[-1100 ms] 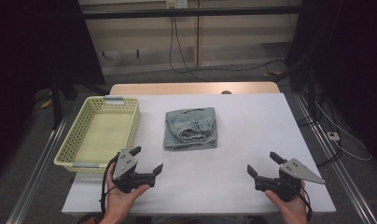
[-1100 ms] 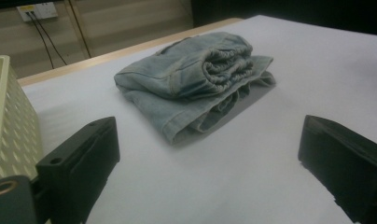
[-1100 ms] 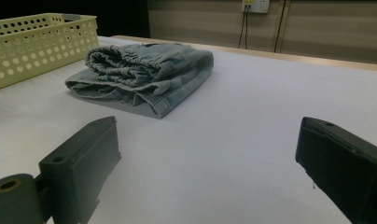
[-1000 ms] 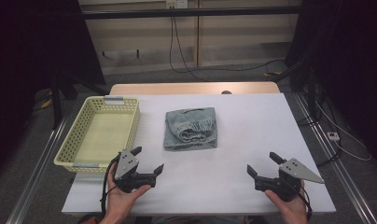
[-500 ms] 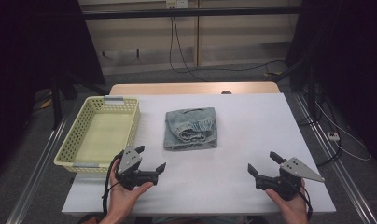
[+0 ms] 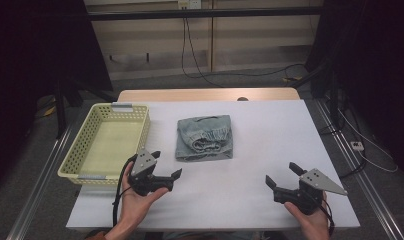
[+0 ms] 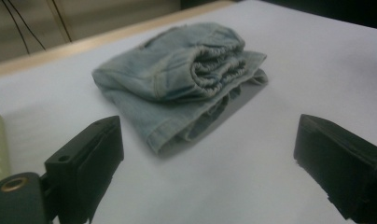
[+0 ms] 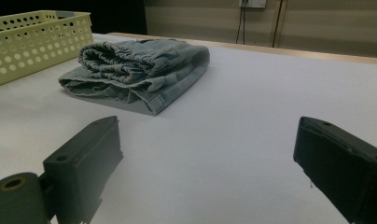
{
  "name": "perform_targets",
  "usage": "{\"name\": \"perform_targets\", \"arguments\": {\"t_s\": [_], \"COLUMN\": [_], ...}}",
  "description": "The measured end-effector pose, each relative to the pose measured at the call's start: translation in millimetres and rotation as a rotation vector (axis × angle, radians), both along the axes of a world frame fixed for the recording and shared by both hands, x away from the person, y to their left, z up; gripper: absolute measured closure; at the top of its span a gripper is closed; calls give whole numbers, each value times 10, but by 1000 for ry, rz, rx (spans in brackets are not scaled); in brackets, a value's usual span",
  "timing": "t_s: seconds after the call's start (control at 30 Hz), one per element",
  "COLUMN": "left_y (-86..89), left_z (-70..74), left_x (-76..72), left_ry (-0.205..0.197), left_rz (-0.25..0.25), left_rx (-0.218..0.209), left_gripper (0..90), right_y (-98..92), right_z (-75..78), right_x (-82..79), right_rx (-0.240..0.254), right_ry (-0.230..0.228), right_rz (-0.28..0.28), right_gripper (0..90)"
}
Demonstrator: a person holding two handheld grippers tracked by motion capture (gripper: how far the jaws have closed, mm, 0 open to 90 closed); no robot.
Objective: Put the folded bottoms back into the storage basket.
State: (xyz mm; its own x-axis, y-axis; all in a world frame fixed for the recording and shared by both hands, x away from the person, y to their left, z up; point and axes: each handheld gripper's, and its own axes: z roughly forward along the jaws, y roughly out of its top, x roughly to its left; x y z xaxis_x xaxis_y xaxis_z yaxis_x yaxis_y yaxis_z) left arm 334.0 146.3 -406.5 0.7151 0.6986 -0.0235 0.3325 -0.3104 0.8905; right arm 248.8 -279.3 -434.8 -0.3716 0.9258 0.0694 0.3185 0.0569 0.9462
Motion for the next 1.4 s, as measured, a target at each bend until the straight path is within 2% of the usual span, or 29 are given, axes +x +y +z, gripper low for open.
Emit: {"name": "perform_targets", "arguments": {"t_s": [0.03,0.2,0.37,0.43,0.57,0.7,0.73,0.77,0.83,0.93,0.97,1.07,1.17,1.2,1.23,1.3,1.4], "left_y": [-29,-82,-80,-57,-48,-79,-111,-126,-143,-159,-178,-184,-194,-205,-215,-235,-253], "left_z": [19,61,91,95,110,129,146,152,159,172,182,190,211,212,224,234,240], "left_x": [26,128,225,263,319,371,398,411,448,480,505,546,588,602,633,657,689], "left_ry": [-19,8,12,15,33,52,47,47,66,68,45,74,71,82,96,82,91], "left_rz": [6,11,32,47,66,45,45,47,45,54,73,73,83,81,81,88,89], "left_rx": [17,-8,-8,12,10,30,55,61,47,47,55,32,47,38,49,65,59], "left_gripper": [60,57,69,70,58,50,57,62,61,63,63,62,69,69,78,78,79], "right_y": [-3,-7,-8,-10,-9,-1,2,0,0,6,11,22,31,31,34,36,45], "right_z": [-5,-11,-15,-15,-15,-15,-17,-19,-20,-20,-19,-17,-13,-13,-13,-14,-17], "right_x": [3,11,10,10,27,26,29,30,31,33,33,34,30,30,29,37,55], "right_rx": [0,4,4,4,7,2,3,1,3,2,-1,-6,-11,-11,-12,-9,-11], "right_ry": [3,10,13,14,14,16,16,18,21,23,22,22,20,20,21,23,24], "right_rz": [2,8,13,12,8,10,11,13,14,14,16,19,23,23,25,26,28], "right_gripper": [77,75,74,73,73,73,73,73,72,72,72,72,72,72,72,72,72]}}
